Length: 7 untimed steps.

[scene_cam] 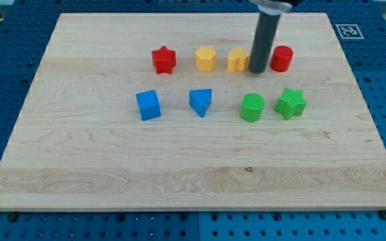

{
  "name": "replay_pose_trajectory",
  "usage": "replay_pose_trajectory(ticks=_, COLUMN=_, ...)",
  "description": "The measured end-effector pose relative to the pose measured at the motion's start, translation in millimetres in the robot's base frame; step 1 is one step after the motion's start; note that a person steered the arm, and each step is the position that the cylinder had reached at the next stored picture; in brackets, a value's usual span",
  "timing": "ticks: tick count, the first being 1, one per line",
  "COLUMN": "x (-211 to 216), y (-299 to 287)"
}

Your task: Push the red circle to top right

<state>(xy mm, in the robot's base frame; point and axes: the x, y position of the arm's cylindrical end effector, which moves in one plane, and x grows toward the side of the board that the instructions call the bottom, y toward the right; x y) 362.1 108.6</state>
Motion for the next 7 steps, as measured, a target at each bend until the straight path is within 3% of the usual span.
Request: replay_pose_trajectory(ticks=7, x=2, y=26)
